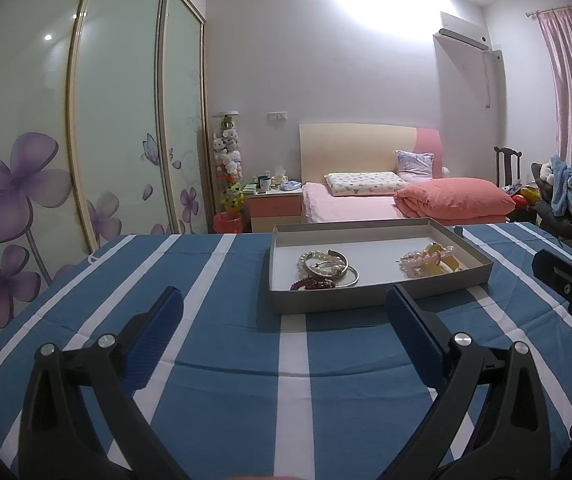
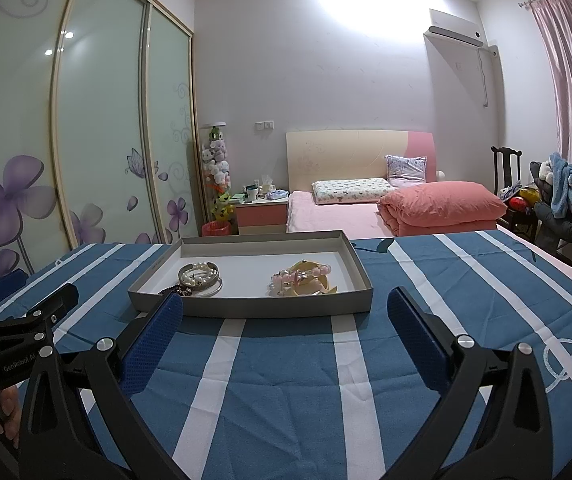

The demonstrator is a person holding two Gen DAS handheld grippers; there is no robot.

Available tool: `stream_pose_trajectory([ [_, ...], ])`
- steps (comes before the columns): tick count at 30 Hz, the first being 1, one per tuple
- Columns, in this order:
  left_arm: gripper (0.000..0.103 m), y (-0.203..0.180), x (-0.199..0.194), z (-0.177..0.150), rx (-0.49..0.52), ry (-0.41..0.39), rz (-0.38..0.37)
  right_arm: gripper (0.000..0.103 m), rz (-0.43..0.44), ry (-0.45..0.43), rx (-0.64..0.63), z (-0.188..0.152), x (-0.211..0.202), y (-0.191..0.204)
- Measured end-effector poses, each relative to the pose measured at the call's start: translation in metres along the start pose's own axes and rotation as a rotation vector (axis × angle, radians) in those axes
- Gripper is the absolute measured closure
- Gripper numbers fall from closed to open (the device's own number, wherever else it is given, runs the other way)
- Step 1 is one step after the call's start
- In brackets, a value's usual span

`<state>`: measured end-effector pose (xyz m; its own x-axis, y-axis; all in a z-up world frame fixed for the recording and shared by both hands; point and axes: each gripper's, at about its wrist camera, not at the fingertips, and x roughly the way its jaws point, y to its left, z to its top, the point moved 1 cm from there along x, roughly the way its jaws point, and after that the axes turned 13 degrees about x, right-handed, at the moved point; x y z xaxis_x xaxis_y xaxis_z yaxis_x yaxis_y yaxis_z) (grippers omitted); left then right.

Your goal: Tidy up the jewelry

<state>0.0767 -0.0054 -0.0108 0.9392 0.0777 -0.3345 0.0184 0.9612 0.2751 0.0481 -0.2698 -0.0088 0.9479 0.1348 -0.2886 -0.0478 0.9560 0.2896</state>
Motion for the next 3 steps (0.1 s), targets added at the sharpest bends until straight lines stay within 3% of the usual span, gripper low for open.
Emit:
stream_pose_trajectory([
  [3, 0.004, -0.0001, 0.0000, 0.0001, 0.000, 0.000, 0.000, 0.002, -0.001, 0.000, 0.000, 0.0001, 0.0000, -0.0001],
])
